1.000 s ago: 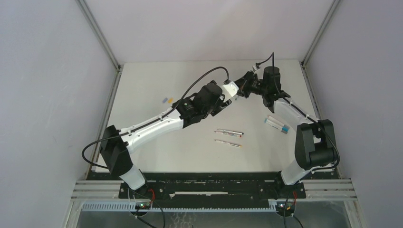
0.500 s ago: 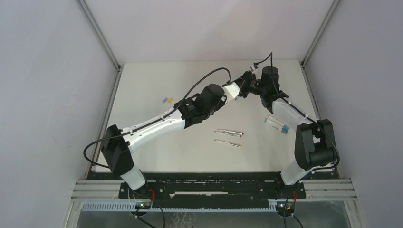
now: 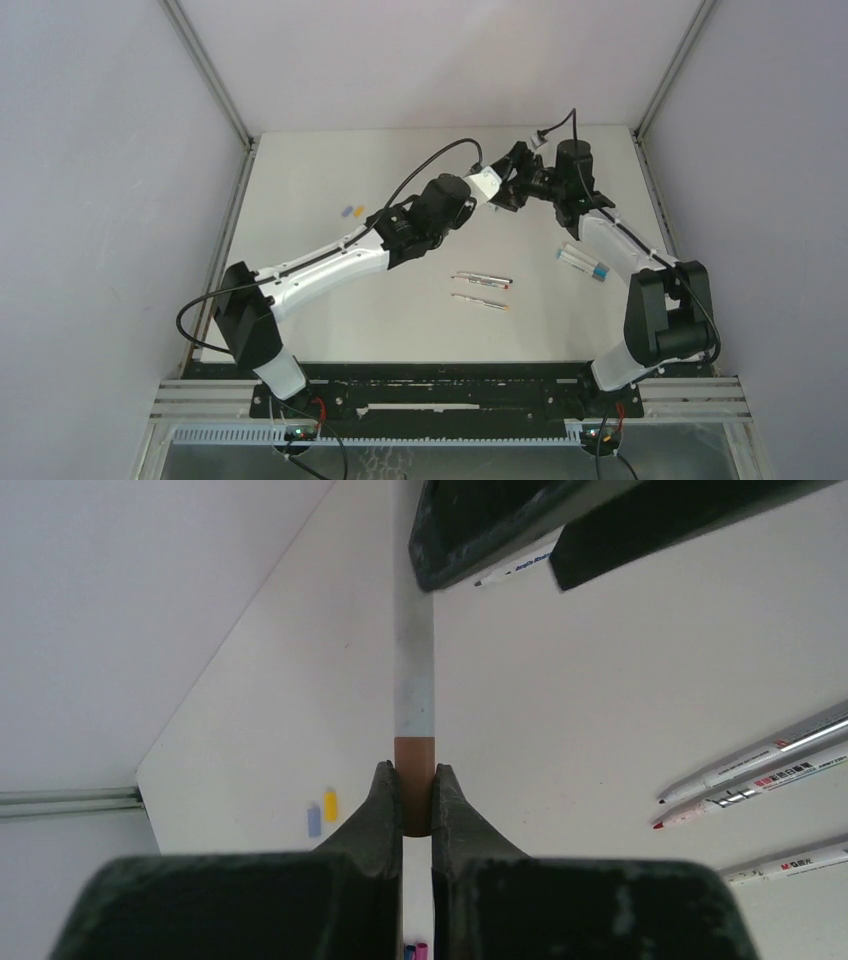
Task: Open the pen caps
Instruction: Pick up the pen from the center of the board.
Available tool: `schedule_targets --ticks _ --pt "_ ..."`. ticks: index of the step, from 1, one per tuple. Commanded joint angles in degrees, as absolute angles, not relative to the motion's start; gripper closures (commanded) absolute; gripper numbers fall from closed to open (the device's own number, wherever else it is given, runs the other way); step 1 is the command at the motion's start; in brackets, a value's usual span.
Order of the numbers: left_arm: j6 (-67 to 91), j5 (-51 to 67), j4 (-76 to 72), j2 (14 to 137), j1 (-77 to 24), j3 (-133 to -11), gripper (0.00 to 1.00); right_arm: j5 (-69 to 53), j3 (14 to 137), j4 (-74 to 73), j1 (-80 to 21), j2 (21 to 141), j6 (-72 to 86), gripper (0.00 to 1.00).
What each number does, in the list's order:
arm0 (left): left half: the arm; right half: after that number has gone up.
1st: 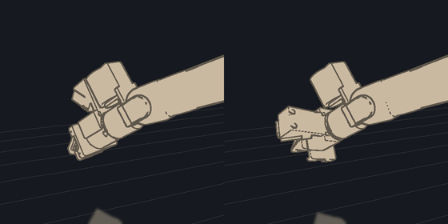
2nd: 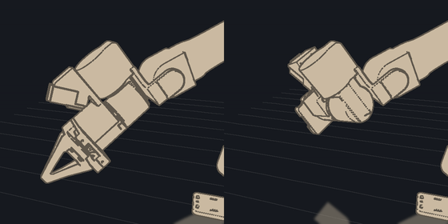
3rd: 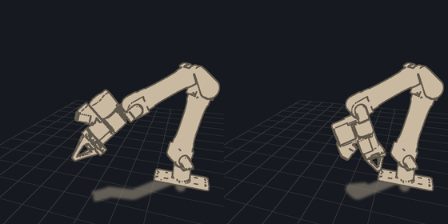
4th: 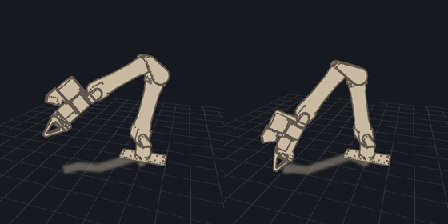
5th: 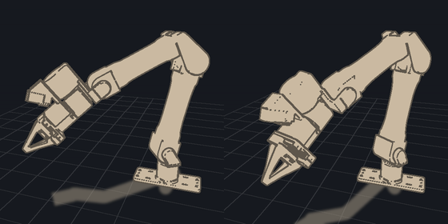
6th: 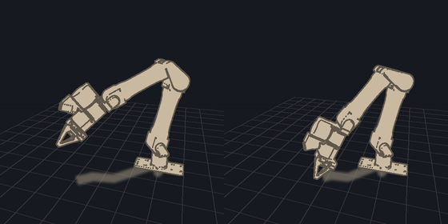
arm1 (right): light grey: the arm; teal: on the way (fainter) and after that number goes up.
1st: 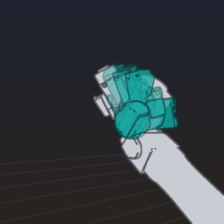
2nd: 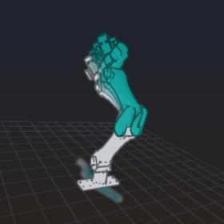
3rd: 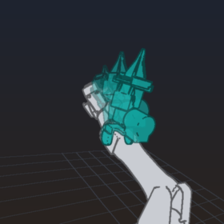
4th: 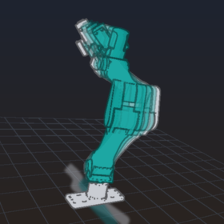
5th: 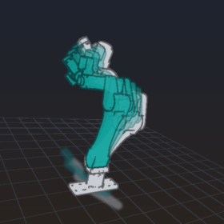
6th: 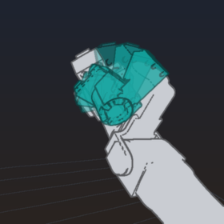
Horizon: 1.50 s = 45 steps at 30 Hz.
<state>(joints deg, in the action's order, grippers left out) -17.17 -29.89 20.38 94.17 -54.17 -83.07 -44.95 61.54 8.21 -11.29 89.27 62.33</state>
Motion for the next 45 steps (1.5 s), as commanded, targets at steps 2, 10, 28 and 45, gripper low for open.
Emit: schedule_targets --ticks 2,10,28,45 --pt "-17.35 -26.38 18.41 89.16 -51.68 -82.83 1.0 -43.6 62.13 3.27 -7.54 82.1 46.71 0.25" --pt "-16.61 -4.61 26.43 81.74 -43.04 -81.03 1.0 -41.16 64.05 -3.6 -3.42 79.54 12.16 0.17" --pt "-28.76 27.21 44.96 76.13 -32.0 -72.88 1.0 -31.9 55.25 -15.33 -29.9 65.35 -52.61 0.13" --pt "-31.84 38.67 50.35 85.21 -31.58 -73.88 1.0 -6.17 54.76 -16.25 -53.56 76.95 -59.36 0.28"
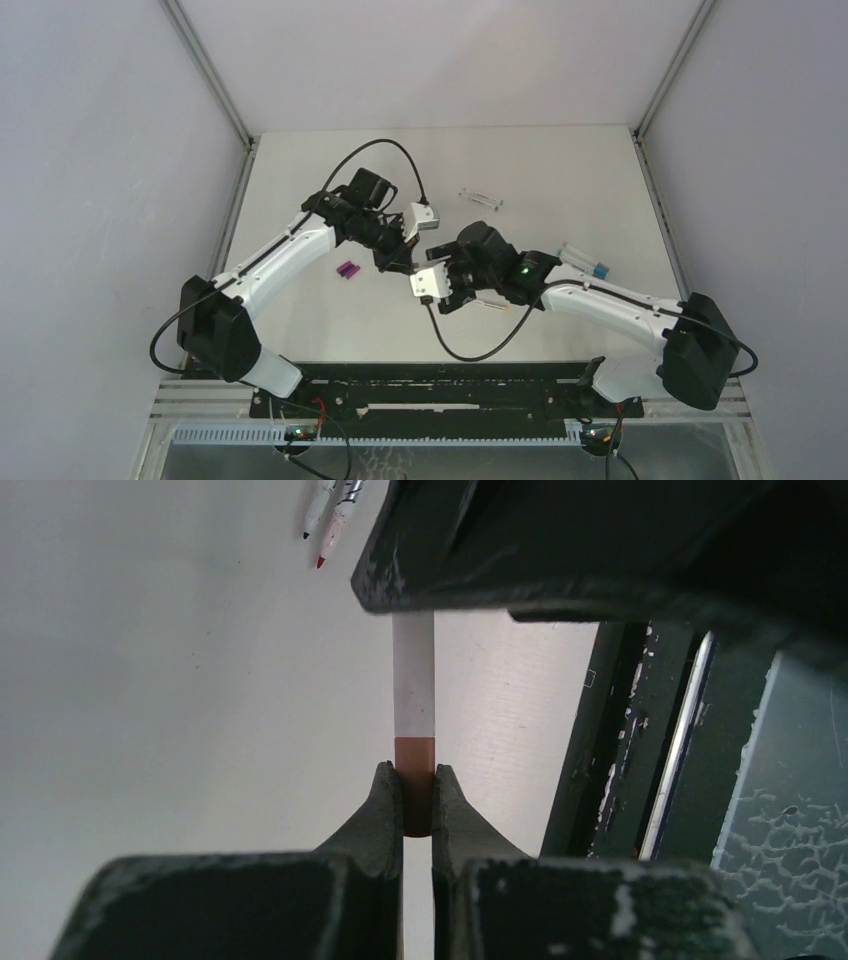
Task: Open the pen caps
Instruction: Pick up the pen from the center of the board.
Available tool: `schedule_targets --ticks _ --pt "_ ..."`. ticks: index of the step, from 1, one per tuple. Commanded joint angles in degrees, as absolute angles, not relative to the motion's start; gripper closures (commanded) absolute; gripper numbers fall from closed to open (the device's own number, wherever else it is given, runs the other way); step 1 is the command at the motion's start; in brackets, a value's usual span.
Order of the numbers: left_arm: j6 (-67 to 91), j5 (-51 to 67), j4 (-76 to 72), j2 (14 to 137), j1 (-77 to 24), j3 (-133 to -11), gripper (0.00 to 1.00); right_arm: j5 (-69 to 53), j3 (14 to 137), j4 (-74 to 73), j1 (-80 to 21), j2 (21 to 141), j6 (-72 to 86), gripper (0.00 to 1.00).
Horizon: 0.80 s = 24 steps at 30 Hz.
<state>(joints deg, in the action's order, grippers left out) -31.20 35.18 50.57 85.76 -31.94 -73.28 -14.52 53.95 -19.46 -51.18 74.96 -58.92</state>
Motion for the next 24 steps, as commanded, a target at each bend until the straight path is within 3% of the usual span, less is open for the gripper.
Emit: schedule_targets --ticks 1,7,13,17,24 --pt "-31.7 38.61 50.17 85.07 -31.62 -73.65 1.0 -5.27 54.76 -15.45 -53.88 77.45 -58.76 0.3" --pt "-31.34 39.02 49.49 84.46 -31.64 -73.11 1.0 -3.17 54.8 -10.19 -54.32 78.26 -53.91 0.53" --pt "-31.2 39.8 49.31 84.54 -31.64 -72.87 1.0 -1.33 54.83 -9.0 -55.17 79.35 -53.63 0.69" --pt "-31.37 39.79 48.93 84.22 -31.64 -72.32 1.0 -2.01 54.76 -10.44 -55.27 79.5 -54.59 1.0" --pt "-30.83 36.12 44.81 80.99 -31.69 -69.56 1.0 -5.13 54.82 -14.2 -53.39 79.08 -55.4 1.0"
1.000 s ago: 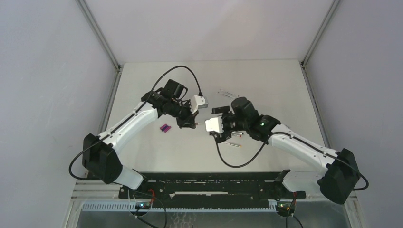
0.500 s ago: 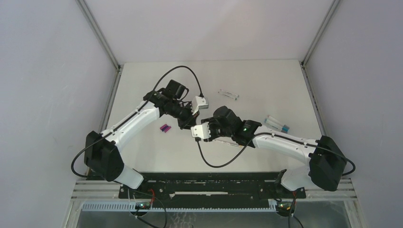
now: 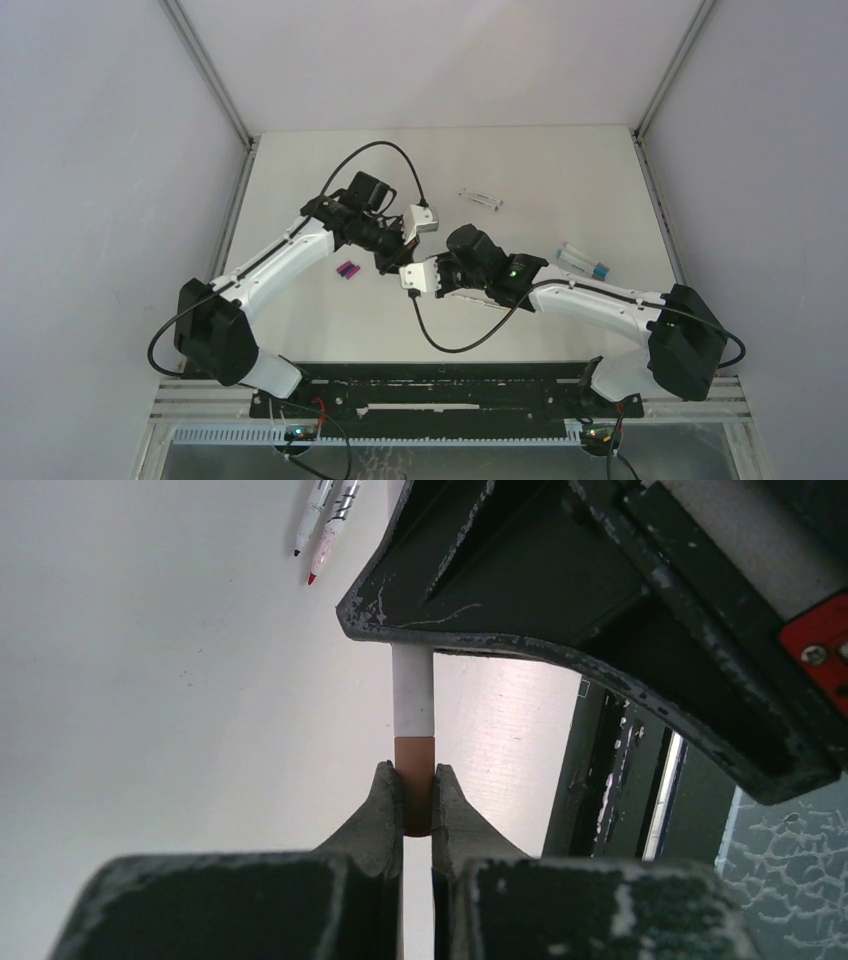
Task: Open the pen caps
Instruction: Pick up the pen from the center of the board, then open the pen cap from the pen.
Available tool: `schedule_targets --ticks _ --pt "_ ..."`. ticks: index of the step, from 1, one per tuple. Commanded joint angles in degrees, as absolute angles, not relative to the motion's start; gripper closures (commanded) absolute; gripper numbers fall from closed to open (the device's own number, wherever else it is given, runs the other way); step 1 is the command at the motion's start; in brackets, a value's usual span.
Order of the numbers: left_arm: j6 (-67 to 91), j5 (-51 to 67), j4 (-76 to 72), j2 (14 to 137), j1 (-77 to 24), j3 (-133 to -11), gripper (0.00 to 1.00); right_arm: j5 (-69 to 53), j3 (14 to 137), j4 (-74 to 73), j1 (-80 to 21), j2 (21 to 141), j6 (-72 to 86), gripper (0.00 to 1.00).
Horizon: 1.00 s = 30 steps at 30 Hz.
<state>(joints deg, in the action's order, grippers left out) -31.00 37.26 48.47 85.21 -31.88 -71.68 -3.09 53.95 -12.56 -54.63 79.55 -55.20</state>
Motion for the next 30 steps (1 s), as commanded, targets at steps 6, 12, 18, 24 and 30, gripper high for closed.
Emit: schedule_targets --ticks 6,12,18,24,30 --pt "-31.67 31.94 42.11 77.93 -33.57 -66.69 1.0 -7.44 54.84 -16.09 -51.18 78.32 -55.48 1.0" --pt "-31.65 31.48 43.33 79.29 -35.11 -67.7 1.0 -4.55 54.76 -14.64 -51.06 78.22 -55.78 1.0" --pt "-31.9 35.47 45.35 80.49 -33.5 -68.96 1.0 -0.87 51.65 -9.25 -51.4 76.91 -57.89 1.0" --pt "-32.34 38.41 47.09 81.77 -31.53 -69.58 1.0 0.81 51.5 -8.47 -52.1 76.68 -58.17 1.0" --pt "-32.41 39.36 47.59 82.43 -30.66 -69.85 1.0 2.32 49.82 -8.57 -52.74 76.37 -61.52 1.0"
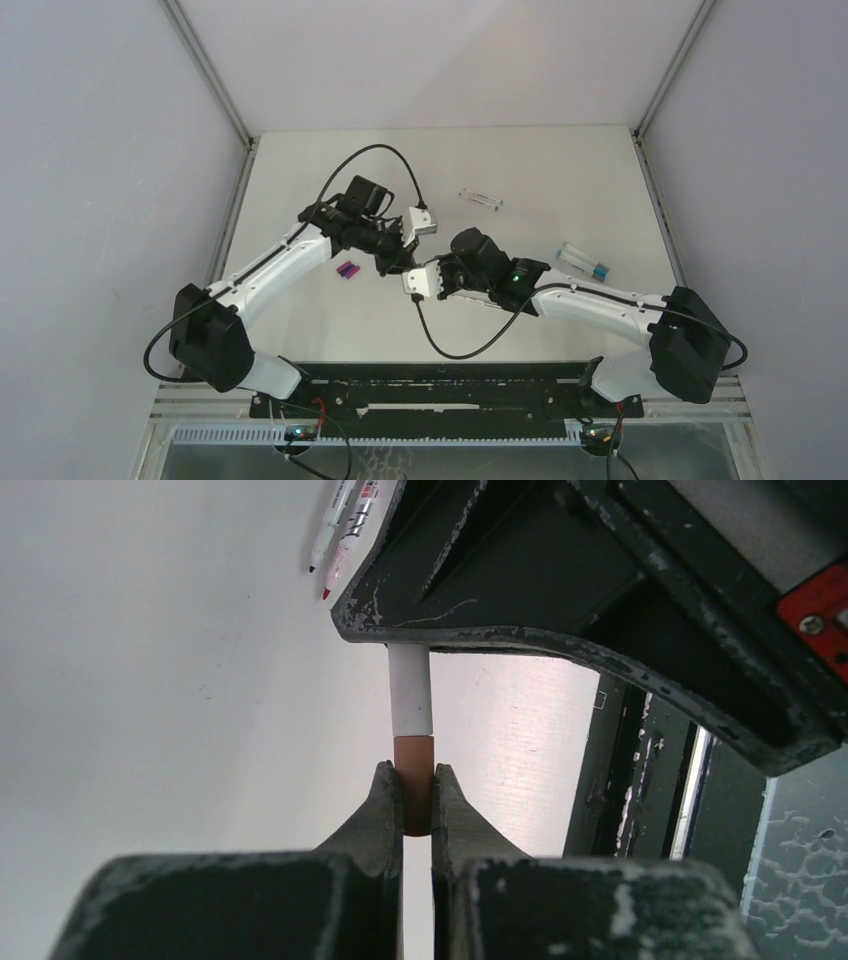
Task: Open the pen caps
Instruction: Open the pen cap from the pen.
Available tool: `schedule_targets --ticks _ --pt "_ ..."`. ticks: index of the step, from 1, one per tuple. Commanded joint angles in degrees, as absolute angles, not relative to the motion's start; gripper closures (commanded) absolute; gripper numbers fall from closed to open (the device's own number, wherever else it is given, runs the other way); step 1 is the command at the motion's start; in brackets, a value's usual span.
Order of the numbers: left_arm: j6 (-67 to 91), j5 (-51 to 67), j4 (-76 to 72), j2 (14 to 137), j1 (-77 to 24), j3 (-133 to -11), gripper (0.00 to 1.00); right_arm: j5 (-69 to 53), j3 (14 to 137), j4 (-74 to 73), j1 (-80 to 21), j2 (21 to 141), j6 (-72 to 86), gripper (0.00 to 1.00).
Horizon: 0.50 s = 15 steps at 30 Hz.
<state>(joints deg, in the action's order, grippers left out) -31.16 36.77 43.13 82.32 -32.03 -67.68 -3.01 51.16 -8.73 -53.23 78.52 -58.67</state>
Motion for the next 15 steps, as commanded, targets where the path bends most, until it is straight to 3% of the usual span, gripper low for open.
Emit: schedule_targets --ticks 1,15 --pt "-32.45 39.97 47.67 82.43 -30.29 -69.89 1.0 2.31 49.72 -8.72 -52.61 76.23 -61.68 1.0" --pt "-31.55 36.86 44.23 80.46 -29.0 -67.82 1.0 -3.24 50.55 -13.16 -50.4 75.0 -59.96 1.0"
